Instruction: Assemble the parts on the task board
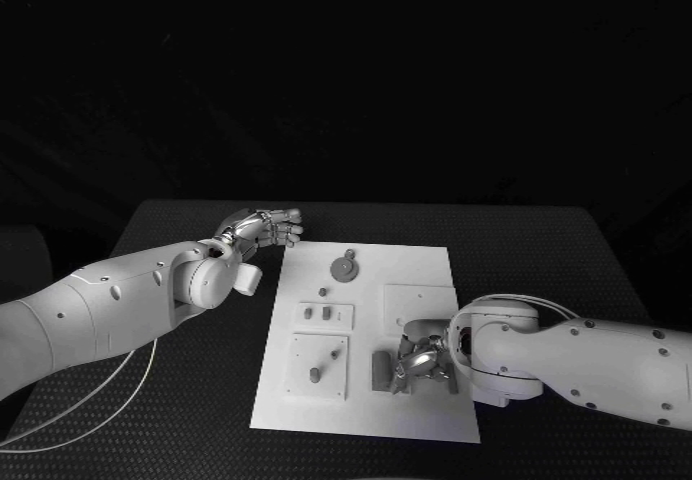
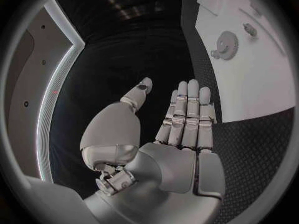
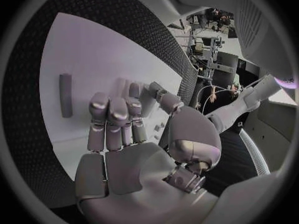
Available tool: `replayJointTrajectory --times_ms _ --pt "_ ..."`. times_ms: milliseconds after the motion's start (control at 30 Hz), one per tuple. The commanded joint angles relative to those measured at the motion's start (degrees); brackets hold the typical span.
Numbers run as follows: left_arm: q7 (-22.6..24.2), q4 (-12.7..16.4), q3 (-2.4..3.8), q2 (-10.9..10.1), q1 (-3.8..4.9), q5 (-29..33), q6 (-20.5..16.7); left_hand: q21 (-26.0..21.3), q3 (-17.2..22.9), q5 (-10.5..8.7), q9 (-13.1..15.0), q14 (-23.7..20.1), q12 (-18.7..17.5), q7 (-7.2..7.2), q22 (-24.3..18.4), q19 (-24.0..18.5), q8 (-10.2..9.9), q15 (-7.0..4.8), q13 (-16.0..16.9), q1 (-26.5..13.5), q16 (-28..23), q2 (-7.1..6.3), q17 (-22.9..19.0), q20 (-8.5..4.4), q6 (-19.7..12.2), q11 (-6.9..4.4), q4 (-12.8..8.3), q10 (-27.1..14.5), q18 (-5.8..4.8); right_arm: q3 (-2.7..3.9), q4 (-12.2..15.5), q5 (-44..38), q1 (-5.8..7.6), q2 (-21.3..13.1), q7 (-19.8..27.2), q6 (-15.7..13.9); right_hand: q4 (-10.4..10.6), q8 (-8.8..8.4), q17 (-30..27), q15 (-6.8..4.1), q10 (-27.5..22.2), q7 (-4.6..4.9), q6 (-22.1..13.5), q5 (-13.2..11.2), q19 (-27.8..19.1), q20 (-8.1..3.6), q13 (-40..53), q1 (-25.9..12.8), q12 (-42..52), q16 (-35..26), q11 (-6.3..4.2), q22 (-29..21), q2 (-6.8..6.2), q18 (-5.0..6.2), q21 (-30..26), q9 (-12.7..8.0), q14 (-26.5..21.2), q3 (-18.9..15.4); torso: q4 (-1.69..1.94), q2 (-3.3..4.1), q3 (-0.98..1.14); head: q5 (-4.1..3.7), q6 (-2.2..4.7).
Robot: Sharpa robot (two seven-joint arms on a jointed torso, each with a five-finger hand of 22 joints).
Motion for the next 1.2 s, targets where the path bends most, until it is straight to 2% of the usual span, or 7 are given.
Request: replayJointTrajectory --times_ms 33,100,200,433,800,1067,1200 --pt "0.23 0.19 0.03 0.02 0.04 0.21 0.9 -0.22 0.08 -0.18 -0.05 -0.13 -0.19 0.03 1.13 -0.08 0.22 0.29 -0.06 -0.55 -0.2 -0.09 0.08 0.14 -0.41 0.0 0.24 0.16 1.19 0.0 -0.04 -0.86 -0.01 -0.03 -0.16 1.03 -0.33 -0.38 -0.03 0.07 0.44 -0.06 0.35 0.74 0.51 0.1 0.2 0.3 -0.37 -0.26 -0.11 -0.12 -1.56 3.07 0.3 -0.13 0.33 -1.48 -0.02 0.01 0.01 -0.01 -0.05" --pt "0.2 0.16 0.03 0.02 0.04 0.21 0.9 -0.22 0.08 -0.2 -0.05 -0.12 -0.19 0.03 1.13 -0.08 0.23 0.29 -0.06 -0.54 -0.21 -0.09 0.09 0.14 -0.4 0.0 0.23 0.16 1.19 0.0 -0.02 0.01 -0.01 -0.12 0.38 1.13 -0.17 -0.45 -0.03 0.07 0.4 -0.02 0.29 -0.74 0.45 0.12 0.39 0.62 -0.52 -0.34 -0.1 -0.26 -3.94 3.07 0.31 -0.24 0.29 -3.28 -0.03 0.0 0.01 -0.02 -0.05" --pt "0.2 0.16 0.03 0.01 0.04 0.2 0.91 -0.22 0.09 -0.22 -0.05 -0.12 -0.19 0.03 1.13 -0.08 0.23 0.29 -0.06 -0.53 -0.22 -0.09 0.1 0.14 -0.4 0.0 0.23 0.17 1.19 0.0 0.11 0.6 -0.01 -0.18 0.95 1.15 0.04 -0.53 -0.01 0.05 0.27 0.03 0.15 -2.12 0.37 0.11 0.58 0.31 -0.68 -0.42 -0.09 -0.47 -6.31 3.07 0.22 -0.32 0.2 -5.23 -0.03 0.0 0.02 0.0 0.0" --pt "0.2 0.13 0.03 -0.03 0.04 0.19 0.92 -0.22 0.1 -0.26 -0.06 -0.11 -0.18 0.03 1.14 -0.08 0.25 0.29 -0.06 -0.49 -0.23 -0.09 0.13 0.14 -0.41 -0.01 0.2 0.18 1.2 0.0 0.26 1.13 -0.01 -0.45 1.41 1.31 0.58 -0.55 0.02 0.0 0.2 0.01 0.03 -2.23 0.37 0.01 0.79 0.16 -0.84 -0.46 -0.1 -0.76 -8.01 3.07 0.1 -0.33 0.14 -6.64 -0.03 0.02 0.03 0.08 -0.06" --pt "0.12 0.17 0.03 -0.01 0.04 0.15 0.98 -0.21 0.12 -0.31 -0.06 -0.08 -0.17 0.02 1.15 -0.07 0.28 0.29 -0.06 -0.45 -0.26 -0.07 0.18 0.14 -0.39 -0.01 0.17 0.2 1.2 0.01 0.25 -0.88 -0.01 -0.31 1.11 -0.32 1.97 -0.39 0.07 -0.09 0.38 -0.1 0.23 -2.26 0.46 -0.13 1.01 -0.15 -0.93 -0.47 -0.21 -1.06 -6.71 3.07 0.05 -0.26 0.17 -7.23 -0.02 0.01 0.04 0.12 -0.19" --pt "0.11 0.16 0.03 0.02 0.04 0.15 1.07 -0.21 0.13 -0.34 -0.06 -0.06 -0.17 0.01 1.15 -0.06 0.29 0.29 -0.05 -0.47 -0.27 -0.04 0.21 0.15 -0.38 -0.02 0.19 0.21 1.2 0.0 0.09 -5.1 -0.01 0.55 0.75 -0.46 1.18 -0.13 0.13 -0.2 0.79 -0.31 0.58 -2.35 0.34 -0.37 1.23 1.3 -1.01 -0.42 -0.42 -1.16 -2.66 3.07 0.22 -0.12 0.21 -6.81 -0.01 0.02 0.02 0.1 -0.32" --pt "0.11 0.16 0.03 0.04 0.04 0.15 1.09 -0.21 0.13 -0.34 -0.06 -0.06 -0.17 0.01 1.15 -0.06 0.3 0.29 -0.05 -0.48 -0.27 -0.03 0.21 0.15 -0.38 -0.02 0.2 0.22 1.2 0.0 0.0 -5.59 -0.08 0.87 0.53 -0.74 0.83 -0.09 0.13 -0.2 0.85 -0.35 0.65 -2.35 0.29 -0.39 1.26 1.79 -1.03 -0.42 -0.45 -1.17 -1.94 3.07 0.24 -0.1 0.21 -6.52 -0.02 0.01 0.01 0.1 -0.34"
